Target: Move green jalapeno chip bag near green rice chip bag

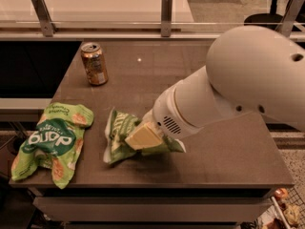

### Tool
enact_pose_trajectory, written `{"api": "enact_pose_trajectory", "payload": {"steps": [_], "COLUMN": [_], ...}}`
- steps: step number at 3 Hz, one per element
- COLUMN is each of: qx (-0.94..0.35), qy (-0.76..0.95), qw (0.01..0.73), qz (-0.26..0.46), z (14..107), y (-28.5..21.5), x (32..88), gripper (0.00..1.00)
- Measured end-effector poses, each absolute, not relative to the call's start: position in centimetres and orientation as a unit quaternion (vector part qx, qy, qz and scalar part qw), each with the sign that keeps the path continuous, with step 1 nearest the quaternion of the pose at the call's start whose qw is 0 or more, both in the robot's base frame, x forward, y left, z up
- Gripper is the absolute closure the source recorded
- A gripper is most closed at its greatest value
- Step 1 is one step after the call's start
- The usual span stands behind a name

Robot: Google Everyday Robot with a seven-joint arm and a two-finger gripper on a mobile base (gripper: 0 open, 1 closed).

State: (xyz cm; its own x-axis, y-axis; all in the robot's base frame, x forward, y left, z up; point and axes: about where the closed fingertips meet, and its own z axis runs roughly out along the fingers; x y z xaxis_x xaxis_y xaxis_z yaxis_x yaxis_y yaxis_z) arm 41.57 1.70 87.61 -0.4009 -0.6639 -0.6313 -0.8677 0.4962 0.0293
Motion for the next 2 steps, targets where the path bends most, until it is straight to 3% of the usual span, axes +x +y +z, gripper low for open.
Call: {"api": "enact_pose_trajectory", "payload": {"steps": [1,2], "qx": [-0.470,-0.470], "qy": [0.817,0.817], "qw": [0.283,0.283], "qz": [0.180,0.180], "z": [87.67,87.67], "y": [1.81,1.81], "x": [41.51,41.51], "gripper": [0.00,0.00]}}
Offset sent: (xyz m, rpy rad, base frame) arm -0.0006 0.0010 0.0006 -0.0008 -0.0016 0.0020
